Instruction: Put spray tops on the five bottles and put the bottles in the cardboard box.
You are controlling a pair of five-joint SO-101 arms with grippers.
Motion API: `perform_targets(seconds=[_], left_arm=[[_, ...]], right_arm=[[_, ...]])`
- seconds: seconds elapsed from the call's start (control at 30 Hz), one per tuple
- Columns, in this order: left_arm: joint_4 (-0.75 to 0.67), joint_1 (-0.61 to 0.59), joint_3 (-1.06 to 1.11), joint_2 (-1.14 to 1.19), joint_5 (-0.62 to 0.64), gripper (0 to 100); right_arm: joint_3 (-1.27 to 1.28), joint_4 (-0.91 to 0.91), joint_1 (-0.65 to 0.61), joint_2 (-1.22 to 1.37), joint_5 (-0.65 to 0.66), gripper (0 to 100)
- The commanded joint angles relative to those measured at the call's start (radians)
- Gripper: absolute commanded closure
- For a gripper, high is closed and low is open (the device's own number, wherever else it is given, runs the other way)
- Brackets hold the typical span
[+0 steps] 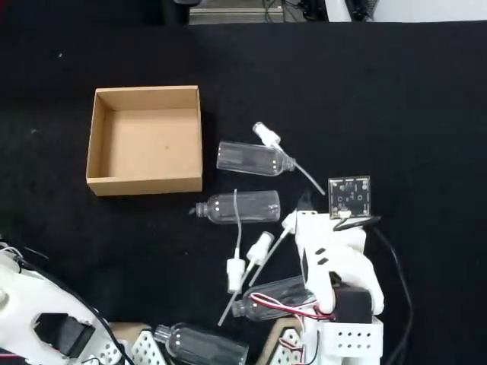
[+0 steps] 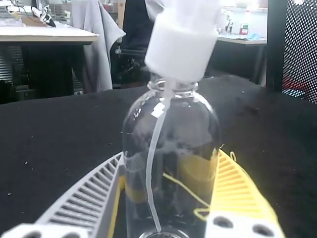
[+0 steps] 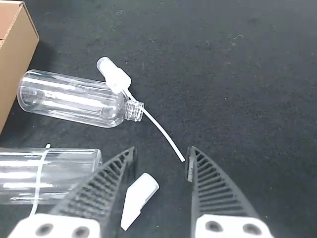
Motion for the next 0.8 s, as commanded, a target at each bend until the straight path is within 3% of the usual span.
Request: perform_targets(seconds=[0.0, 0.1, 0.67, 0.77], left_arm=[[-0.028, -0.002, -0.016, 0.031, -0.078, 75], [-0.028, 0.001, -0.016, 0.034, -0.138, 75], [-0.029, -0.001, -0.016, 0.032, -0.140, 75], [-0.029, -0.001, -0.016, 0.032, -0.137, 68]], right_arm=[[-0.007, -0.034, -0.008, -0.097, -0.002, 86.1], [-0.007, -0.034, -0.008, -0.097, -0.002, 86.1], [-0.007, -0.034, -0.008, -0.097, -0.002, 86.1], [-0.007, -0.034, -0.008, -0.097, -0.002, 86.1]])
